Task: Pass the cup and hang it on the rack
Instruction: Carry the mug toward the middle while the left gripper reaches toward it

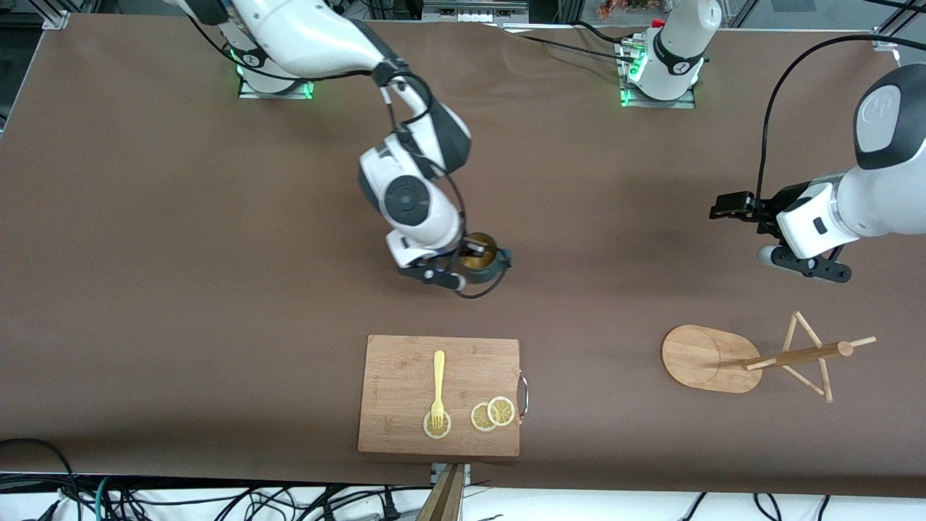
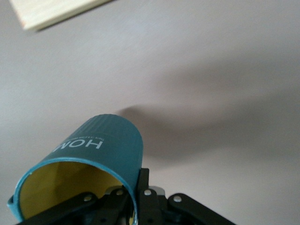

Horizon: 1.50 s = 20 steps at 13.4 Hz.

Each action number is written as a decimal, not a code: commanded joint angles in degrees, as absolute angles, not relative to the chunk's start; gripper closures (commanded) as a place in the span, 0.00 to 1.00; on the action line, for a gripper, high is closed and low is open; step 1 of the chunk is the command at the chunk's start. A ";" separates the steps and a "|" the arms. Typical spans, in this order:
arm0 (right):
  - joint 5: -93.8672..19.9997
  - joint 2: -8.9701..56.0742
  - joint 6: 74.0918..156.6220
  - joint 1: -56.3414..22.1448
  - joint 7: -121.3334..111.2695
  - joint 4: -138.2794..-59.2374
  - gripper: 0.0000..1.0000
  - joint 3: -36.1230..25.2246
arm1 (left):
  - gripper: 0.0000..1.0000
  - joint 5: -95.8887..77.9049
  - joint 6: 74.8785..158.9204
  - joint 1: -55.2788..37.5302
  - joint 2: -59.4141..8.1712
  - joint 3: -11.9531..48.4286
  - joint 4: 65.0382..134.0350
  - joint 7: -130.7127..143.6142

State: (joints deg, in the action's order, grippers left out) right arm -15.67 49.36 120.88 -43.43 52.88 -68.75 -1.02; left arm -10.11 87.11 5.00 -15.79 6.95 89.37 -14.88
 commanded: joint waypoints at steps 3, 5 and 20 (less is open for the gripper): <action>-16.44 55.11 125.42 -49.65 57.57 -63.37 1.00 -1.76 | 0.00 -23.16 87.36 12.90 -22.75 7.56 89.82 -37.55; -16.26 55.02 125.16 -50.44 57.66 -63.46 1.00 -1.76 | 0.00 -28.20 87.36 13.71 -22.76 7.73 90.79 -47.68; -14.42 50.29 120.43 -49.22 60.64 -63.63 0.41 -2.46 | 0.00 -56.94 108.79 12.31 -26.63 11.60 116.36 -117.94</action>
